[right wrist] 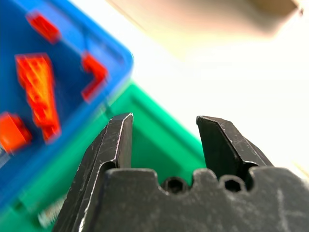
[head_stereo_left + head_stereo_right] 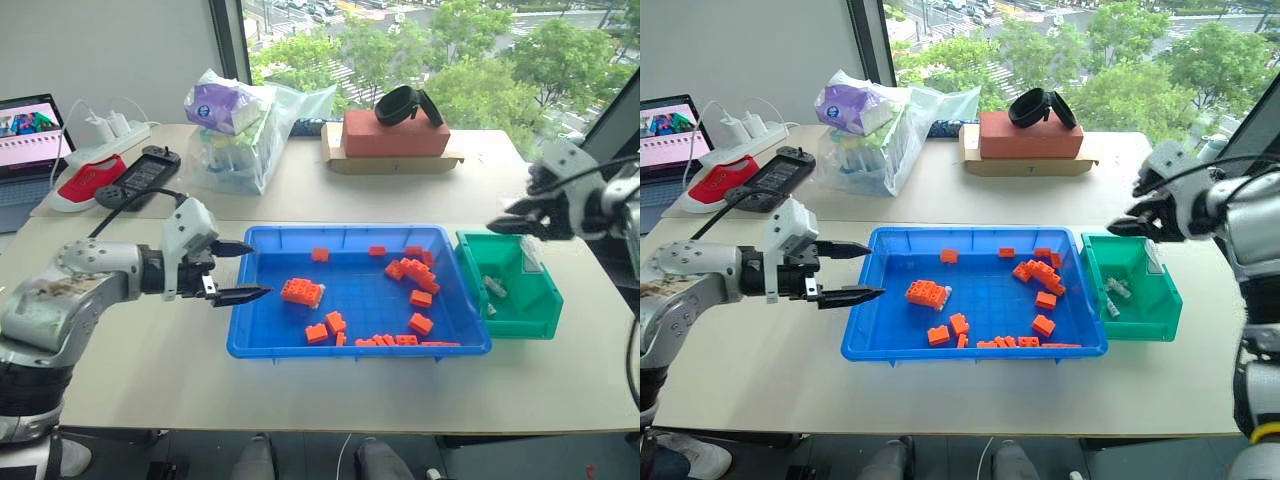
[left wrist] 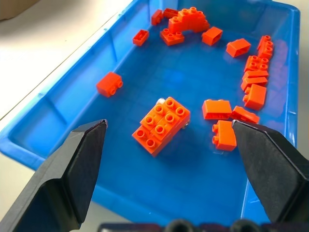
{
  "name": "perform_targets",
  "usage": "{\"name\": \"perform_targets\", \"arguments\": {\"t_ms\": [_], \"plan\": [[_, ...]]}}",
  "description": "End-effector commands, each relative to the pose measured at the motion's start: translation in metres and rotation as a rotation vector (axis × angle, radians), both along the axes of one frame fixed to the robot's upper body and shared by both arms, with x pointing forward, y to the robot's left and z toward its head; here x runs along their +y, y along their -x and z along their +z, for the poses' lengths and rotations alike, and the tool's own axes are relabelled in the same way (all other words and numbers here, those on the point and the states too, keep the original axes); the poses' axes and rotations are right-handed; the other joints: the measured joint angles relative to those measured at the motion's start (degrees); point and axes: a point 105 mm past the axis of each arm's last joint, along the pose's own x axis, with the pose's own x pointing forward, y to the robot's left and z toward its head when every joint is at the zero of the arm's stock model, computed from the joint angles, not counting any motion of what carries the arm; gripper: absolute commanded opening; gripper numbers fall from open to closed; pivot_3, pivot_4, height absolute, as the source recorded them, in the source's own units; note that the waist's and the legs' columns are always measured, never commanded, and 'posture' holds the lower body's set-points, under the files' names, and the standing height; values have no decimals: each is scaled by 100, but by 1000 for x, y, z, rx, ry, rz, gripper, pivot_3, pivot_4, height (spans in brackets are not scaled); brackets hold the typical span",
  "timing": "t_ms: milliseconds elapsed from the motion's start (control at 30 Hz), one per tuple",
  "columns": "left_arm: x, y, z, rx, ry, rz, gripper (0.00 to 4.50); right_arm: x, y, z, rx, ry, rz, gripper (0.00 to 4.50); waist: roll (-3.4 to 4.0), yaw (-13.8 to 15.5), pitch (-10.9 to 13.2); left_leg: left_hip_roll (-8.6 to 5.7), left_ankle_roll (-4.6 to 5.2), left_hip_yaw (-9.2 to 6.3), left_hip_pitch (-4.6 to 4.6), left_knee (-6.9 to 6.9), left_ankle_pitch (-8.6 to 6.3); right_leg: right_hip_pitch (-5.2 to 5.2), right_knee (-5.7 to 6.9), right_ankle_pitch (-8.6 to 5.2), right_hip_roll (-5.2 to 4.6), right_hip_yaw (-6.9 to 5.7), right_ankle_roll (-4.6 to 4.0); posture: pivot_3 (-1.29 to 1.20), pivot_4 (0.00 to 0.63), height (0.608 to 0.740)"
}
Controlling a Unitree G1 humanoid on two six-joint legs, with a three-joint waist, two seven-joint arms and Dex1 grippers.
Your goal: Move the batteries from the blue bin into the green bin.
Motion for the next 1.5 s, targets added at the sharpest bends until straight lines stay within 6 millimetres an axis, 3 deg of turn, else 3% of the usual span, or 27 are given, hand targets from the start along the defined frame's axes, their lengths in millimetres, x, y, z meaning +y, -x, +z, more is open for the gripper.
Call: {"name": "perform_targets", "arguments": {"t_ms": [33, 100, 233, 500, 633, 867, 1100, 1400, 1500], "plan": [[13, 8, 11, -45, -4, 26, 4500, 72, 25, -2, 15, -12, 323, 2562, 1, 10, 1, 0, 0, 0, 0, -2, 0, -2, 1, 0, 0, 0, 0, 0, 150, 740], [17, 11, 8, -35, -11, 35, 4500, 101, 36, -17, 65, -12, 424, 2562, 1, 31, 1, 0, 0, -1, -2, -3, 0, -4, 4, 0, 0, -3, -1, 0, 150, 740], [18, 19, 5, -21, -11, 37, 4500, 129, 45, -43, 117, 11, 489, 2562, -1, 179, 0, -1, 0, -2, -8, 4, 0, -1, -2, 0, -4, -8, 0, 0, 150, 740], [22, 24, 1, -7, -23, 62, 4500, 167, 43, -74, 178, -15, 469, 2562, -3, 164, -2, 2, -2, -3, -7, 9, 1, -5, 13, -1, 0, -10, -1, 0, 150, 740], [19, 24, 1, -8, -20, 59, 4500, 177, 32, -74, 172, -54, 394, 2562, -4, 152, -2, 4, -4, -3, -5, 10, 2, -13, 30, -2, 4, -9, -4, 0, 150, 740], [17, 22, 1, -14, -16, 56, 4500, 192, 37, -68, 188, -112, 401, 4454, -4, 154, -2, 5, -5, -3, -6, 10, 2, -13, 31, -2, 3, -10, -4, 0, 150, 740], [13, 20, 2, -22, -12, 48, 4500, 203, 40, -84, 228, -92, 407, 4454, -4, 149, -2, 7, -5, -3, -5, 9, 2, -16, 35, -3, 6, -9, -6, 0, 150, 740], [3, 24, 6, -13, 0, 5, 4500, 208, 22, -107, 229, -80, 290, 4454, -6, 162, -3, 6, -5, -3, -6, 9, 2, -17, 35, -3, 6, -9, -6, 0, 150, 740], [1, 21, 9, -33, -6, 5, 4500, 210, 21, -110, 230, -91, 284, 3732, -6, 145, -3, 6, -5, -3, -6, 9, 2, -18, 35, -3, 6, -9, -6, 0, 150, 740]]}}
